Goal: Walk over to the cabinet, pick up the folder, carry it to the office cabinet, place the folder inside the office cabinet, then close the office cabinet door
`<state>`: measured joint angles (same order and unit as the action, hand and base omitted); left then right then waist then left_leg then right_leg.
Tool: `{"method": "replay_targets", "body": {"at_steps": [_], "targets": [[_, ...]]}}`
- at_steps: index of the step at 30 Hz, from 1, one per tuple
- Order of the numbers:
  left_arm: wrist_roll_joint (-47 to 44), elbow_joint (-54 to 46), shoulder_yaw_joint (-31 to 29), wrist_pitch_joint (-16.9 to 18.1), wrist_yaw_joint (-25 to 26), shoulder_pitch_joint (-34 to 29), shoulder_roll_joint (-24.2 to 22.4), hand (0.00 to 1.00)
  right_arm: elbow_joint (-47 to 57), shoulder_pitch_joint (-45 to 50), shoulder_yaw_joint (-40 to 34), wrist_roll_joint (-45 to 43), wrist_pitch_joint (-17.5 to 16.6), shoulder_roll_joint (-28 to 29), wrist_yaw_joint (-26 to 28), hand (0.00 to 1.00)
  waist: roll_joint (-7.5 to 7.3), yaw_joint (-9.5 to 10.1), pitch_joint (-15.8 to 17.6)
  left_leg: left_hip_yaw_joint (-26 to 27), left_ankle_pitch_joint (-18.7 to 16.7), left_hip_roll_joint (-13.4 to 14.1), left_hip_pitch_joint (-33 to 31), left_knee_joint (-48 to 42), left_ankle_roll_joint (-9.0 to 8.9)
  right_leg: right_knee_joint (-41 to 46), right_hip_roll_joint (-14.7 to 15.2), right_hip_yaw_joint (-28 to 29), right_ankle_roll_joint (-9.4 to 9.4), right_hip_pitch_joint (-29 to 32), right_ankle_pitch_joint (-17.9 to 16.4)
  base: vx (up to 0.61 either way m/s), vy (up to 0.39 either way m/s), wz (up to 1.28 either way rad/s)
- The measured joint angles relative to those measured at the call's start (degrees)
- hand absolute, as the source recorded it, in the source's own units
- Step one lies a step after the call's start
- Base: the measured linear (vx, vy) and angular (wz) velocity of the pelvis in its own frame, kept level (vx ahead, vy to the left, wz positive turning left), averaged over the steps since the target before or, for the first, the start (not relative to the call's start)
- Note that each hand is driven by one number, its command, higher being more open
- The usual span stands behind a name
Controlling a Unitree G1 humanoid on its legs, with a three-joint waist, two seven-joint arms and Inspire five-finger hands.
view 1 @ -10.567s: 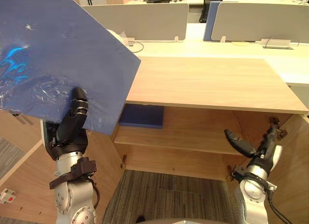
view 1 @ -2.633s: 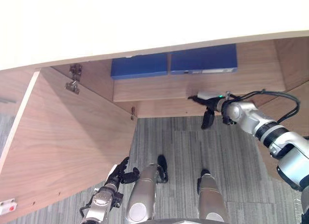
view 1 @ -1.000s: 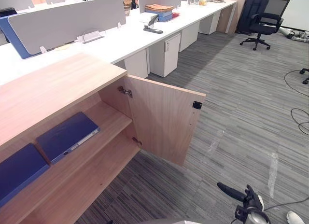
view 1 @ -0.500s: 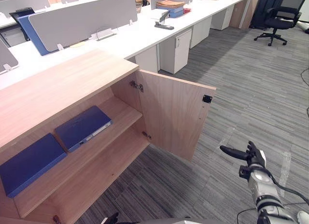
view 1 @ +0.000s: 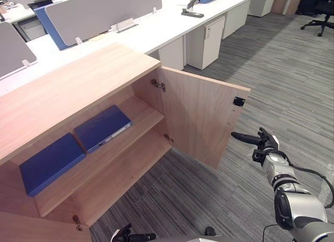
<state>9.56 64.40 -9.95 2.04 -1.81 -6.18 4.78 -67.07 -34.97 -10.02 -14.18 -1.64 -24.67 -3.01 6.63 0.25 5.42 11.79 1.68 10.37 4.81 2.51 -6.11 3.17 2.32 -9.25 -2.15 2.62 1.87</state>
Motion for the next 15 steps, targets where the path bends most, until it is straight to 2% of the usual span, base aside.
{"method": "replay_targets", "body": {"at_steps": [7, 11, 15], "targets": [[-0.7, -0.1, 1.5, 0.5, 0.1, 1.1, 0.0, 1.00, -2.3, -6.0, 0.2, -1.9, 0.2, -1.9, 0.1, 1.00, 0.72, 0.89, 1.5, -2.3, 0.9, -0.3, -1.3, 0.1, -0.01, 0.4, 0.6, -2.0, 0.02, 0.2, -0.1, -0.05, 0.011, 0.18], [-1.2, -0.4, 2.9, 1.2, 0.6, 1.5, -0.2, 1.00, -2.5, -10.7, 2.7, -1.9, 0.3, -5.3, 0.6, 1.00, 1.59, 1.04, 3.0, -4.3, 1.8, -0.8, -2.9, 0.2, 0.36, 1.0, 1.3, -3.6, -0.16, 1.0, -0.2, -0.04, 0.021, 0.19], [-1.8, -0.7, 4.1, 1.2, 0.9, 2.0, -0.2, 1.00, -3.1, -14.6, 4.8, -1.9, 0.4, -5.5, 1.4, 1.00, 1.72, 1.23, 3.9, -4.4, 1.9, -0.9, -3.1, 0.2, 0.34, 1.4, 1.4, -3.7, -0.14, 1.3, -0.2, -0.01, 0.007, 0.04]]}}
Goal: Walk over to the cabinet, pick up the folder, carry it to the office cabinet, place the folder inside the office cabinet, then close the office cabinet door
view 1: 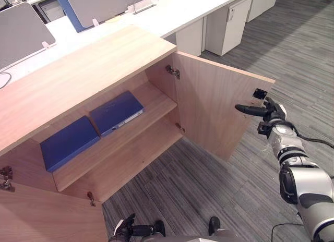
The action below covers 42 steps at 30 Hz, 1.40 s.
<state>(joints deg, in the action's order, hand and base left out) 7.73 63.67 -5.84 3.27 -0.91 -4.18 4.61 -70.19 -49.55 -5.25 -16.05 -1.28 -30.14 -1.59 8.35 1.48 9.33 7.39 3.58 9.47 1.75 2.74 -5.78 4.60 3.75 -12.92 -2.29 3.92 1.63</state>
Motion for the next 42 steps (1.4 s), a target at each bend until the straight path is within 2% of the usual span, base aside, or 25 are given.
{"method": "replay_targets", "body": {"at_steps": [14, 17, 19, 23, 25, 26, 27, 29, 31, 34, 38, 42], "targets": [[-0.5, 0.0, 1.2, 0.0, 0.5, 1.3, 0.0, 1.00, -1.5, -3.7, 4.8, -0.2, 0.1, -2.9, 0.3, 1.00, 0.74, 0.15, 1.7, -1.6, 0.8, -0.3, -1.3, 0.0, 0.14, 1.7, 0.6, -1.3, 0.04, 1.2, -0.6, -0.02, 0.013, 0.05], [-0.5, 0.1, 1.3, 0.0, 0.6, 1.6, 0.0, 1.00, -0.2, -2.9, 7.3, -4.4, 0.1, -2.1, 0.3, 1.00, 0.68, -0.04, 2.0, -1.6, 0.8, -0.3, -1.2, -0.1, 0.14, 1.9, 0.6, -1.3, -0.06, 1.3, -0.8, 0.00, 0.000, 0.00], [-0.5, 0.2, 2.4, 0.0, 0.6, 1.7, 0.3, 1.00, 3.7, -0.2, 10.3, -5.1, -0.1, -2.1, 0.3, 1.00, 0.46, -0.44, 2.2, -1.4, 0.8, -0.2, -1.1, -0.1, 0.12, 2.0, 0.5, -1.1, -0.04, 1.3, -0.9, -0.02, 0.013, -0.07], [-0.2, 0.9, 4.9, -0.3, 0.3, 2.9, 1.2, 1.00, 13.8, 7.2, 26.8, -5.3, 0.5, -4.1, 1.5, 1.00, 0.00, -1.77, 2.3, 0.4, 0.6, 0.6, -0.7, -0.3, -0.18, 2.3, -0.4, 0.6, 0.08, 2.1, -1.0, -0.01, 0.001, -0.26], [0.9, 1.9, 5.5, -0.3, -0.4, 3.5, 1.8, 1.00, 21.8, 10.3, 42.6, -3.9, 1.7, -7.8, 4.9, 1.00, -0.36, -2.47, 2.1, 1.6, 0.4, 1.4, -0.4, -0.4, -0.38, 2.3, -1.4, 2.2, 0.26, 2.5, -1.2, 0.00, -0.044, -0.46], [1.8, 1.9, 5.8, -0.2, -1.0, 3.6, 1.9, 1.00, 26.0, 10.9, 50.1, -3.7, 2.4, -9.4, 10.2, 1.00, -0.63, -2.73, 1.9, 1.7, 0.4, 1.9, 0.0, -0.5, -0.44, 2.3, -2.1, 2.8, 0.50, 2.5, -1.3, 0.01, -0.076, -0.40], [2.5, 1.9, 6.8, -0.2, -1.3, 3.6, 2.2, 1.00, 30.4, 12.0, 55.0, -3.7, 2.4, -10.3, 14.8, 1.00, -0.87, -2.93, 1.3, 1.6, 0.5, 2.5, 0.1, -0.5, -0.50, 2.3, -2.6, 3.0, 0.76, 2.5, -1.4, 0.02, -0.072, -0.23], [3.5, 1.9, 7.2, 0.0, -1.7, 3.6, 2.4, 1.00, 36.2, 14.1, 60.1, -3.7, 2.3, -9.9, 21.6, 1.00, -1.12, -2.75, 0.3, 1.4, 0.5, 3.2, 0.1, -0.6, -0.58, 2.3, -3.4, 2.6, 1.51, 2.5, -1.6, 0.04, -0.063, 0.03], [4.2, 1.9, 7.2, 0.0, -2.1, 3.7, 2.4, 1.00, 38.7, 16.3, 61.9, -4.1, 2.3, -6.6, 26.5, 1.00, -1.33, -1.92, -0.6, 1.0, 0.8, 3.6, 0.0, -0.6, -0.78, 2.3, -3.8, 2.0, 1.87, 2.4, -1.8, 0.04, -0.051, 0.13], [4.2, 1.8, 7.1, 0.2, -2.1, 3.5, 2.4, 1.00, 42.6, 16.9, 64.7, -4.3, 1.9, -3.7, 30.4, 1.00, -1.52, -1.02, -1.0, 0.1, 0.9, 3.6, -0.3, -0.5, -0.81, 2.1, -3.7, 1.1, 1.94, 1.9, -1.9, 0.00, -0.003, 0.20], [4.2, 1.5, 6.5, 0.4, -2.0, 3.0, 3.0, 1.00, 43.4, 18.0, 65.3, -4.2, 0.1, -0.5, 31.0, 1.00, -3.33, 1.02, -2.1, -0.3, 0.9, 2.9, -0.6, -0.3, -0.82, 2.0, -2.8, 0.5, 1.64, 1.8, -1.7, -0.04, 0.060, 0.12], [4.6, 1.3, 4.7, 0.4, -1.9, 2.4, 3.3, 1.00, 42.8, 19.9, 65.3, -3.9, 0.0, 1.3, 30.6, 1.00, -4.71, 1.22, -3.0, -0.3, 0.7, 1.9, -0.6, -0.2, -0.73, 0.9, -1.8, 0.5, 0.44, 1.3, -1.1, -0.04, 0.085, 0.05]]}}
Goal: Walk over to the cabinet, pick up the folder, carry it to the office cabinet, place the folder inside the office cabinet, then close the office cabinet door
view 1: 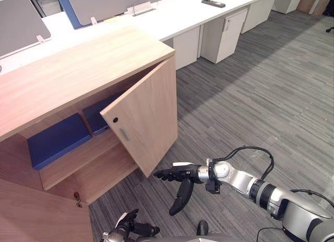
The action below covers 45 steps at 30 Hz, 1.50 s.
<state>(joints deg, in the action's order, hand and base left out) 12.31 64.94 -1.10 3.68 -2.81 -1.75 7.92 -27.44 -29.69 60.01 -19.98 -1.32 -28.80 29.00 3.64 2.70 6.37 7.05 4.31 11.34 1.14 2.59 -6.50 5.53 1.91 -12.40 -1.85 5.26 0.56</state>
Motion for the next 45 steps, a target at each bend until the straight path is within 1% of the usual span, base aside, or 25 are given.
{"method": "replay_targets", "body": {"at_steps": [6, 8, 10, 13, 14, 15, 16, 17, 18, 19, 20, 22, 24, 29, 30, 31, 33, 34, 35, 37, 38, 40, 41, 43, 45], "targets": [[0.8, 0.1, -3.0, -0.1, 0.8, -0.4, -0.2, 1.00, -5.1, 6.0, -0.7, 3.0, -0.3, 5.9, -2.0, 1.00, -0.81, 0.17, -0.5, -1.6, -0.3, -1.0, -0.2, 0.0, 0.18, -1.7, 0.9, -1.2, -0.58, -1.3, 1.0, -0.03, 0.053, 0.12], [0.8, 0.0, -4.9, -0.1, 1.3, -0.6, -0.8, 1.00, -9.5, 9.7, -4.7, 5.8, -1.5, 8.8, -3.1, 1.00, -0.75, 0.43, -0.5, -3.3, -0.4, -1.2, -0.2, -0.2, 0.37, -1.9, 1.3, -2.9, -0.85, -2.6, 0.5, 0.00, 0.015, 0.46], [0.8, -0.1, -7.1, -0.1, 1.9, -1.0, -1.6, 1.00, -18.0, 14.0, -13.4, 9.7, -2.2, 12.9, -6.5, 1.00, -0.45, 0.58, -0.4, -6.6, -0.6, -2.7, -0.6, -0.7, 0.72, 2.7, 3.9, -6.1, -1.76, -2.7, -2.8, 0.01, 0.057, 0.83], [0.5, -1.1, -7.6, -0.1, 3.0, -1.7, -2.2, 1.00, -26.8, 19.9, -29.5, 15.6, -2.2, 15.1, -12.2, 1.00, -0.33, 0.47, -0.5, -15.2, -1.6, -7.3, -1.5, -1.7, 2.09, 13.8, 9.7, -9.0, -3.25, -2.7, -8.8, 0.00, 0.031, 1.60], [-0.9, -1.1, -8.8, -0.2, 3.7, -1.5, -3.2, 1.00, -29.0, 22.8, -37.9, 17.7, -2.2, 15.0, -15.3, 1.00, 0.87, 0.13, -0.3, -21.0, -2.1, -9.0, -2.4, -2.9, 2.85, 19.3, 10.2, -3.2, -0.91, -1.7, -8.9, 0.02, 0.040, 2.01], [-2.9, -1.3, -9.4, -0.2, 4.4, -1.8, -3.4, 1.00, -32.1, 24.9, -45.6, 20.4, -2.0, 15.7, -18.4, 1.00, 2.11, -0.12, -0.2, -26.0, -2.2, -9.5, -3.1, -4.2, 3.24, 25.0, 8.0, 8.0, 1.01, 0.9, -10.6, 0.03, 0.019, 2.09], [-4.0, -1.4, -9.6, -0.2, 4.8, -1.8, -3.3, 1.00, -33.4, 26.0, -49.3, 20.8, -1.9, 16.4, -19.9, 1.00, 2.30, -0.41, -0.4, -28.6, -2.1, -10.0, -4.2, -5.3, 2.97, 25.3, 5.4, 14.6, 0.76, 1.4, -12.8, 0.01, -0.125, 2.16], [-5.5, -2.0, -10.9, -0.3, 5.5, -1.9, -2.4, 1.00, -35.8, 27.8, -55.6, 21.8, -1.8, 17.8, -22.6, 1.00, 1.03, -0.77, -0.6, -33.6, -1.9, -11.7, -6.0, -6.2, 2.80, 24.3, 1.6, 25.1, -0.85, 1.2, -15.5, -0.01, -0.210, 1.87], [-6.2, -2.2, -12.1, -0.4, 5.9, -1.8, -1.8, 1.00, -37.2, 28.6, -57.2, 21.9, -1.4, 18.5, -24.2, 1.00, 0.01, -0.94, -0.3, -35.5, -1.7, -12.9, -6.3, -5.9, 2.95, 22.5, 0.9, 28.6, -1.56, 0.6, -16.2, -0.05, -0.329, 2.19], [-7.0, -2.6, -15.5, -0.6, 6.6, -1.7, -1.2, 1.00, -38.9, 29.0, -60.4, 19.9, -0.6, 19.6, -26.1, 1.00, -2.59, -0.91, 0.4, -37.5, -1.5, -14.7, -6.6, -5.2, 2.91, 19.1, 1.3, 31.7, -3.68, -0.9, -18.5, -0.10, -0.298, 1.87], [-7.8, -2.6, -18.9, -1.3, 7.3, -1.7, -2.3, 1.00, -40.6, 30.1, -63.4, 19.5, -0.2, 19.4, -27.8, 1.00, -2.14, -0.63, 0.3, -37.8, -1.7, -13.8, -6.9, -4.7, 2.24, 17.8, 1.9, 27.4, -2.19, -1.8, -18.1, -0.11, -0.272, 1.92], [-8.6, -2.7, -23.1, -2.0, 7.5, -1.8, -4.4, 1.00, -41.9, 32.8, -69.9, 14.9, 0.1, 20.1, -29.9, 1.00, -1.78, -0.17, -0.2, -34.3, -2.3, -14.0, -9.8, -13.2, 0.78, 15.9, 2.8, 20.8, -1.63, -4.0, -18.0, -0.09, -0.191, 1.69], [-10.5, -2.9, -25.7, -2.3, 7.4, -2.1, -5.3, 1.00, -42.2, 34.9, -75.3, 8.3, 1.2, 21.6, -30.8, 1.00, -1.83, -0.04, -0.3, -33.0, -4.5, -12.2, -10.3, -12.8, -1.05, 14.5, 2.1, 16.0, -1.08, -5.4, -18.0, 0.00, -0.163, 1.19], [-15.1, -3.1, -31.4, -3.2, 7.4, -6.2, -5.9, 1.00, -40.1, 38.0, -82.3, 1.5, 1.0, 26.9, -32.6, 1.00, -5.49, 0.25, -1.8, -31.7, -2.3, -8.9, -10.2, -9.0, -2.12, 7.9, -0.3, 13.1, 0.16, -9.1, -15.2, 0.09, -0.103, 0.21], [-15.6, -3.7, -31.7, -3.3, 7.3, -6.1, -6.1, 1.00, -39.8, 38.1, -83.2, 1.7, 0.9, 27.3, -32.8, 1.00, -5.64, 0.22, -1.7, -28.9, -2.5, -8.6, -10.6, -9.9, -1.08, 7.8, -0.3, 12.5, 0.34, -9.5, -15.1, 0.02, -0.119, 0.30], [-15.9, -5.4, -32.1, -3.2, 7.2, -6.4, -6.6, 1.00, -39.5, 37.6, -85.2, 2.2, 1.0, 27.9, -33.1, 1.00, -5.65, 0.36, -1.8, -19.9, -4.5, -6.6, -12.8, -13.1, 4.21, 8.2, -0.6, 11.5, 0.68, -9.5, -14.9, -0.02, -0.119, 0.29], [-16.3, -6.6, -33.6, -3.1, 7.3, -5.0, -6.9, 1.00, -38.5, 37.1, -88.3, 4.5, 1.0, 28.8, -33.3, 1.00, -5.79, -1.24, -1.9, -5.3, -7.9, -2.2, -13.6, -11.3, 9.77, 6.3, -0.2, 7.7, 1.65, -10.7, -14.0, 0.00, -0.126, 0.90], [-16.3, -6.8, -33.6, -2.9, 7.3, -3.4, -7.0, 1.00, -38.3, 36.8, -89.4, 5.0, 1.0, 29.5, -33.4, 1.00, -7.22, -1.42, -1.7, -0.8, -8.9, -1.6, -14.4, -14.5, 9.47, 5.5, 1.3, 5.8, 1.62, -10.9, -13.9, 0.00, -0.057, 1.60], [-16.4, -6.9, -33.7, -2.5, 7.3, -0.8, -8.6, 1.00, -38.1, 36.2, -92.9, 6.7, 1.3, 29.4, -33.4, 1.00, -5.26, -1.81, -0.3, 8.8, -10.2, 3.0, -18.0, -29.8, 9.11, 5.6, 1.6, 1.5, 1.67, -12.1, -13.9, -0.01, 0.004, 1.42], [-16.3, -6.0, -32.3, -2.5, 7.2, -0.6, -10.1, 1.00, -38.0, 36.4, -96.4, 7.2, 1.2, 29.0, -33.4, 1.00, -3.27, -2.12, -0.5, 12.5, -11.7, 4.3, -17.1, -37.8, 8.94, 6.1, 1.9, -2.0, 1.68, -13.3, -14.1, 0.02, 0.067, 1.07], [-16.3, -5.1, -29.9, -2.3, 7.2, -1.0, -9.9, 1.00, -38.1, 36.5, -98.7, 7.9, 1.2, 29.0, -33.4, 1.00, -2.48, -2.75, -0.9, 14.2, -14.8, 3.1, -13.9, -39.7, 8.12, 6.0, 2.7, -4.0, 0.64, -14.6, -14.8, 0.08, 0.122, 0.97], [-16.3, -3.4, -27.1, -2.3, 7.2, -1.2, -9.0, 1.00, -38.0, 36.6, -100.9, 8.6, 1.1, 29.3, -33.0, 1.00, -1.96, -3.42, -1.1, 13.9, -17.4, 0.1, -11.5, -31.8, 5.79, 6.2, 3.0, -6.8, -0.84, -15.1, -15.8, 0.08, 0.116, 1.03], [-16.4, -3.0, -25.0, -2.3, 7.0, -1.2, -7.6, 1.00, -38.8, 36.1, -101.7, 8.6, 1.4, 30.6, -33.0, 1.00, -4.25, -3.82, -1.2, 12.9, -14.4, -4.3, -9.8, -24.6, 6.28, 6.2, 5.0, -7.5, -0.90, -14.2, -15.6, 0.04, 0.078, 0.78], [-17.0, -2.6, -23.8, -2.5, 7.1, -1.7, -6.1, 1.00, -40.0, 36.2, -102.5, 8.6, 1.5, 31.4, -33.0, 1.00, -6.47, -4.06, -1.9, 11.4, -8.4, -9.2, -5.9, -12.4, 6.84, 5.4, 7.0, -7.5, -0.19, -14.1, -13.5, 0.07, 0.099, 0.78], [-17.6, -1.6, -23.8, -2.4, 7.4, -2.0, -6.1, 1.00, -40.4, 36.3, -104.5, 8.6, 1.5, 31.5, -33.1, 1.00, -5.90, -4.04, -2.1, 9.7, -3.1, -11.0, -1.4, -1.8, 7.16, 5.3, 7.0, -7.6, 0.23, -14.4, -11.2, 0.09, 0.113, 0.54]]}}
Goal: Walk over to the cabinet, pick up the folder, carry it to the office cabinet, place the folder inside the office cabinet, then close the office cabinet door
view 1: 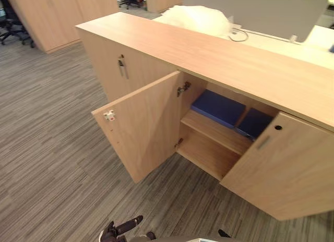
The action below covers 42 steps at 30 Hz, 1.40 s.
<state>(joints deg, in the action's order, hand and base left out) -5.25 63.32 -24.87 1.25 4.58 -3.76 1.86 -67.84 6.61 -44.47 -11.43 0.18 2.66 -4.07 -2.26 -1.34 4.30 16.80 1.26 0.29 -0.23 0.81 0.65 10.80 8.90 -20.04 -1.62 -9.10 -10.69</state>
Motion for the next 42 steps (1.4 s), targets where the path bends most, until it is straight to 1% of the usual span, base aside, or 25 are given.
{"method": "replay_targets", "body": {"at_steps": [1, 4, 5, 8, 10, 12, 13, 15, 17, 18, 20, 22, 23, 26, 31, 34, 35, 37, 38, 39, 40, 41, 42], "targets": [[0.0, 0.3, 0.1, 0.0, 0.0, -0.2, 0.3, 1.00, 0.0, 0.0, 0.2, 0.0, 0.0, -0.1, 0.0, 1.00, 0.44, -0.01, -0.1, -0.7, 2.2, -0.5, 1.9, 4.5, 0.06, 0.0, -0.3, 0.0, -0.10, -0.1, 0.8, 0.07, 0.102, 0.37], [0.1, 0.7, 2.5, 0.0, 0.1, 0.0, 1.2, 1.00, 0.0, -0.3, 1.5, 0.0, -0.1, -0.3, 0.0, 1.00, 0.23, -0.02, 0.3, -2.2, 2.4, -0.8, 2.6, 4.5, 0.20, -0.2, -0.3, -0.1, -0.39, -1.5, 1.9, 0.04, 0.055, 0.24], [0.2, 0.7, 3.4, 0.0, 0.3, 0.1, 1.4, 1.00, 0.0, -0.3, 3.1, 0.0, -0.3, -0.5, -0.1, 1.00, 0.33, -0.02, 0.4, -2.3, 2.4, -1.0, 3.3, 4.5, 0.20, -0.3, -0.2, -0.1, -0.44, -2.3, 2.2, 0.04, 0.037, 0.06], [0.7, 0.6, 4.4, 0.5, 0.8, 0.6, 1.6, 1.00, 0.0, -0.8, 5.8, -0.1, -0.9, -0.7, -0.3, 1.00, 0.16, -0.16, 0.3, -2.4, 2.4, -1.4, 3.8, 4.6, 0.20, -1.1, -0.2, -0.1, -0.62, -3.1, 2.3, 0.01, 0.006, 0.00], [1.4, -3.3, 4.5, 0.0, 1.4, 0.1, 1.3, 1.00, 0.1, -0.9, 7.0, -0.2, -1.4, -0.8, -0.3, 1.00, 0.31, -0.15, 0.3, -2.5, 2.4, -1.4, 3.6, 4.6, 0.20, -1.8, -0.2, -0.2, -0.81, -3.3, 2.4, 0.00, 0.000, 0.00], [1.4, -11.5, 4.5, 0.1, 1.6, -1.5, 1.5, 1.00, 0.2, -0.8, 8.4, -0.8, -1.7, -1.1, -0.3, 1.00, 0.61, -0.15, 0.6, -2.9, 2.4, -1.3, 3.3, 4.6, 0.20, -2.3, -0.4, -0.5, -0.82, -3.3, 2.4, -0.01, -0.027, 0.06], [1.4, -11.6, 4.0, 0.5, 1.6, -1.1, 2.0, 1.00, 0.1, -0.8, 8.7, -1.3, -1.7, -1.1, -0.3, 1.00, 0.77, -0.16, 0.7, -3.1, 2.4, -1.2, 3.5, 4.6, 0.20, -2.3, -0.5, -0.6, -0.83, -3.6, 2.4, -0.02, -0.033, 0.06], [4.6, -7.1, 1.8, 1.7, 5.2, 2.6, 3.8, 1.00, -0.4, -0.6, 9.3, -2.2, -1.8, -2.1, -0.3, 1.00, 1.63, -0.48, 0.7, -2.8, 2.2, -1.0, 4.2, 4.6, -0.04, -2.4, -0.8, -0.4, -0.84, -4.2, 2.4, -0.03, -0.032, -0.06], [5.0, -6.6, 2.2, 1.5, 8.1, 4.1, 4.2, 1.00, -0.3, -0.7, 10.2, -2.2, -2.2, -2.6, -0.4, 1.00, 2.29, -0.64, 1.4, -2.2, 2.0, -0.8, 4.1, 4.6, -0.42, -3.0, -0.9, -0.1, -0.84, -4.1, 2.4, -0.05, -0.016, -0.15], [5.1, -7.8, 2.9, 0.8, 8.9, 4.3, 4.1, 1.00, -0.3, -0.7, 10.5, -2.2, -2.3, -2.8, -0.4, 1.00, 2.35, -0.68, 1.5, -2.1, 1.8, -0.8, 3.9, 4.6, -0.63, -3.3, -1.0, -0.1, -0.84, -4.0, 2.4, -0.06, -0.010, -0.09], [5.8, -16.7, 8.9, -1.1, 10.6, 4.0, 2.8, 1.00, -0.3, 0.1, 12.9, -2.2, -2.0, -3.4, -1.1, 1.00, 2.18, -0.54, 1.6, -2.2, 1.9, -0.8, 3.0, 4.6, -0.76, -4.1, -1.0, -0.1, -0.85, -3.6, 2.4, -0.06, -0.006, 0.00], [6.1, -23.1, 11.8, -1.4, 10.0, 4.2, 1.9, 1.00, -0.2, 0.6, 13.7, -2.1, -1.7, -3.4, -1.3, 1.00, 2.04, -0.59, 1.6, -2.2, 1.9, -0.6, 2.9, 4.6, -0.79, -4.1, -1.1, -0.1, -0.86, -3.4, 2.4, -0.03, -0.001, -0.05], [6.9, -25.5, 12.4, -1.4, 9.8, 5.1, 1.4, 1.00, 0.1, 1.0, 14.1, -2.2, -1.5, -3.4, -1.2, 1.00, 1.88, -0.91, 1.5, -2.0, 1.8, -0.6, 2.9, 4.6, -0.87, -4.1, -1.2, 0.0, -0.86, -3.3, 2.4, -0.02, -0.001, -0.10], [7.3, -27.3, 12.1, -1.7, 9.6, 9.1, 1.8, 1.00, 0.3, 1.5, 14.2, -2.1, -1.1, -3.3, -0.9, 1.00, 1.76, -1.83, 1.4, -1.3, 1.9, -0.4, 3.2, 4.6, -0.73, -4.0, -1.3, 0.6, -0.85, -3.2, 2.4, 0.00, 0.007, -0.13], [7.6, -30.3, 12.2, -2.1, 9.9, 10.5, 5.0, 1.00, 0.8, 2.0, 14.2, -2.1, -0.4, -3.3, -0.2, 1.00, 1.75, -1.87, 1.2, 0.1, 2.0, 0.0, 4.5, 4.3, -0.61, -3.4, -1.5, 2.2, -0.79, -3.2, 2.5, 0.03, 0.001, -0.21], [7.5, -30.5, 12.6, -2.3, 9.9, 12.1, 6.9, 1.00, 0.8, 2.0, 14.1, -2.1, -0.3, -3.3, -0.1, 1.00, 1.84, -1.86, 1.1, 0.0, 2.2, 1.0, 5.1, 4.3, -0.73, -2.0, -2.3, 2.9, -0.35, -3.2, 2.9, 0.04, -0.021, 0.04], [7.5, -30.5, 12.6, -3.1, 10.1, 12.4, 7.4, 1.00, 0.9, 2.1, 14.1, -2.1, -0.3, -3.5, 0.0, 1.00, 2.16, -1.86, 0.8, 0.0, 2.2, 1.9, 5.4, 4.2, -0.80, -1.6, -3.1, 3.1, 0.35, -3.1, 3.7, 0.03, -0.031, 0.03], [7.0, -30.5, 12.7, -3.5, 10.1, 12.5, 8.0, 1.00, 1.0, 2.2, 14.1, -2.1, -0.3, -3.8, 0.2, 1.00, 2.71, -1.93, 0.4, -0.1, 2.5, 3.5, 5.5, 4.2, -1.14, 0.0, -4.3, 3.4, 0.67, -2.4, 5.0, 0.04, -0.050, 0.03], [7.0, -30.4, 12.6, -4.2, 10.1, 13.0, 8.1, 1.00, 1.3, 2.2, 14.1, -2.1, -0.2, -4.5, 0.3, 1.00, 3.49, -1.90, 0.3, -0.2, 2.7, 5.1, 5.5, 4.2, -1.41, 4.2, -5.4, 3.8, 0.83, -0.1, 5.5, 0.02, -0.084, 0.02], [7.0, -29.9, 11.9, -4.9, 10.6, 13.9, 8.0, 1.00, 2.3, 2.5, 14.2, -2.1, -0.3, -4.8, 0.5, 1.00, 4.88, -2.02, 0.5, -0.5, 3.1, 7.0, 5.3, 4.2, -1.92, 2.6, -6.7, 5.3, 1.12, 1.6, 0.3, -0.01, -0.091, 0.02], [7.0, -29.3, 11.3, -5.1, 11.0, 14.6, 8.3, 1.00, 2.6, 2.5, 14.2, -2.1, -0.3, -4.7, 0.5, 1.00, 4.77, -1.94, 0.5, -0.5, 3.3, 7.3, 5.2, 4.2, -2.29, -2.8, -7.2, 5.4, 1.16, 1.1, 0.5, -0.08, -0.150, 0.01], [6.9, -27.6, 10.7, -5.3, 11.4, 16.0, 10.0, 1.00, 2.7, 2.5, 14.2, -2.1, -0.3, -3.9, 0.5, 1.00, 2.52, -1.53, 0.2, -0.4, 3.3, 6.0, 5.2, 4.2, -2.74, -9.4, -5.7, 5.8, 0.87, 1.6, 9.1, -0.07, -0.141, 0.11], [6.9, -26.5, 10.7, -5.3, 11.4, 16.7, 10.7, 1.00, 2.4, 2.6, 14.1, -2.1, -0.3, -3.7, 0.5, 1.00, 1.95, -1.92, 0.1, -0.9, 2.8, 5.4, 5.3, 4.2, -3.66, -8.8, -4.9, 5.9, -0.46, 1.7, 7.4, -0.05, -0.152, 0.15]]}}
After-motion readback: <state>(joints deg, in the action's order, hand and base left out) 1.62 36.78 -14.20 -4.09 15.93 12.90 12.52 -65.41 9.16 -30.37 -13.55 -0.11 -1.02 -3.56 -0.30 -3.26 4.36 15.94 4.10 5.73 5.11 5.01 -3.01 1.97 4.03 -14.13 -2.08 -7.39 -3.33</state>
